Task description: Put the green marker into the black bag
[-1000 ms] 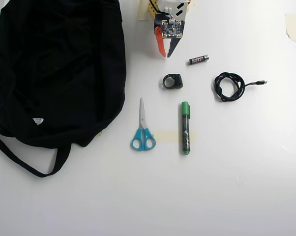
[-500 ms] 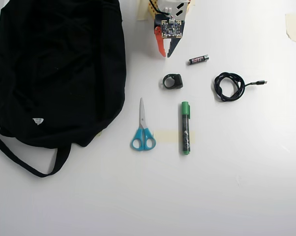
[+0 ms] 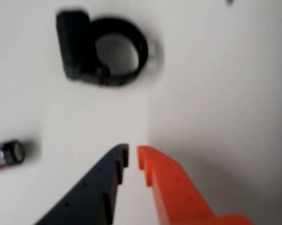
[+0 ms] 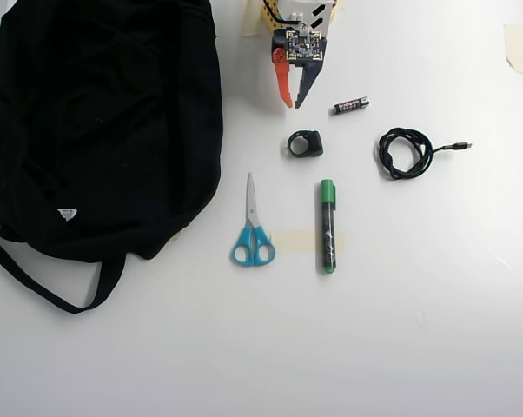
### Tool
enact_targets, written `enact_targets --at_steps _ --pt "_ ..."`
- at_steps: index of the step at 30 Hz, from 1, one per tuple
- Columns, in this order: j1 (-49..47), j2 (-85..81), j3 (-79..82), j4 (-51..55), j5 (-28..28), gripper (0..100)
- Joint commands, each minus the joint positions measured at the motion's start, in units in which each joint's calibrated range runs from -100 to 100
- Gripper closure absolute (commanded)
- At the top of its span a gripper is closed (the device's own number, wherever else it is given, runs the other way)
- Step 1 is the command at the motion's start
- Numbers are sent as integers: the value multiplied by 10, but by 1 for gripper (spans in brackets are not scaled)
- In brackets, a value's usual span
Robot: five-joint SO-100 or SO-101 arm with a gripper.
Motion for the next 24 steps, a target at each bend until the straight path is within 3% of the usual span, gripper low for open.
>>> enact_targets --at_steps 1,14,24 --pt "-6 0 -24 -35 2 97" --pt "-43 207 -203 -237 2 97" --pt "-47 407 -399 -323 2 97"
